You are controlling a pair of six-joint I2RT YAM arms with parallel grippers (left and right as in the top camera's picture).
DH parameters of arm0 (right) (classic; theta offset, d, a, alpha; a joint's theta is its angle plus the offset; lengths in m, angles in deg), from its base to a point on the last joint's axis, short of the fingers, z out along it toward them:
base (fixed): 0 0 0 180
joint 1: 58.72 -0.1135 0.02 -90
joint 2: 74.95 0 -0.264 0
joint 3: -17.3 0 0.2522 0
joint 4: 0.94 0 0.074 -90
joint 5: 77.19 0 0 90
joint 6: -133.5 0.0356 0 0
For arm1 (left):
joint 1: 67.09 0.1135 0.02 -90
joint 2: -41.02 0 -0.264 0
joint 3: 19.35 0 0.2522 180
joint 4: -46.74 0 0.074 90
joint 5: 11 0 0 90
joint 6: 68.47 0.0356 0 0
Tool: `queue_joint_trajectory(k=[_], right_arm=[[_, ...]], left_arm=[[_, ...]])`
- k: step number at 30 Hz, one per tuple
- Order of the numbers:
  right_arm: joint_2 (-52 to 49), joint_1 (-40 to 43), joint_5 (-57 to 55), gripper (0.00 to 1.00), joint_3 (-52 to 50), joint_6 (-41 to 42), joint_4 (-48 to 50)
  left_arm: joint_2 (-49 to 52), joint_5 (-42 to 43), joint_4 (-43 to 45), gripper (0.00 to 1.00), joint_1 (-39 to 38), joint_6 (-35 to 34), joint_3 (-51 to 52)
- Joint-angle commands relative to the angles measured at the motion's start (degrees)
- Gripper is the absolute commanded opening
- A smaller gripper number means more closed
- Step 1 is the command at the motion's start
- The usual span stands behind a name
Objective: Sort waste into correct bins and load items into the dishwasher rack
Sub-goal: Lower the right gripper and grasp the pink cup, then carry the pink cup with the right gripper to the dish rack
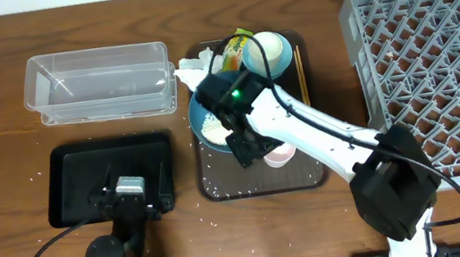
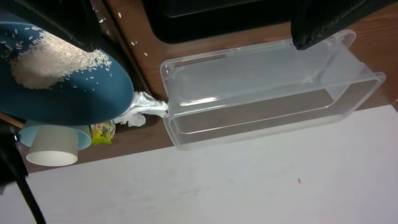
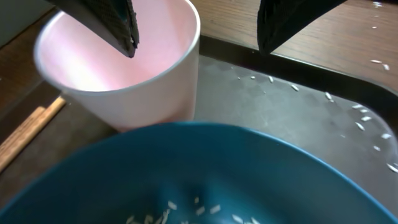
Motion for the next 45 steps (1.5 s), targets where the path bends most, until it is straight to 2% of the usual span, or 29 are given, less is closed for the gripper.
queue_joint_trajectory(k=[1,3,5,12,17,25,29,36,40,45], right_arm=[[0.0,-0.8,0.2,0.53,-0.9,1.2,0.4],[0.0,-0.8,0.2,0.39,-0.9,1.2,0.4],[0.0,-0.8,0.2,0.31,-0.9,1.2,0.5],[0.0,-0.8,0.2,0.31,-2.6,2.8,1.0],[0.0,-0.8,0.2,0.22,-2.9,2.7,1.2],[0.1,-0.6,-1.0,0.01,-2.0,2.5,-0.7],[0.1,0.7,-1.8,0.01,0.4,1.8,-4.2],[0.6,4.8,-1.9,0.01,8.3,-6.4,-11.4],[2.4,9.4,-1.8,0.01,14.3,-10.7,-13.3],[7.1,19.1,-1.2,0.01,21.3,-14.6,-13.3]], left_arm=[[-0.3,0.2,-1.0,1.00,0.1,-0.3,1.6],[-0.3,0.2,-1.0,1.00,0.1,-0.3,1.6],[-0.3,0.2,-1.0,1.00,0.1,-0.3,1.6],[-0.3,0.2,-1.0,1.00,0.1,-0.3,1.6],[-0.3,0.2,-1.0,1.00,0.1,-0.3,1.6],[-0.3,0.2,-1.0,1.00,0.1,-0.3,1.6],[-0.3,0.2,-1.0,1.00,0.1,-0.3,1.6],[-0.3,0.2,-1.0,1.00,0.1,-0.3,1.6],[-0.3,0.2,-1.0,1.00,0.1,-0.3,1.6],[-0.3,0.2,-1.0,1.00,0.1,-0.3,1.6]])
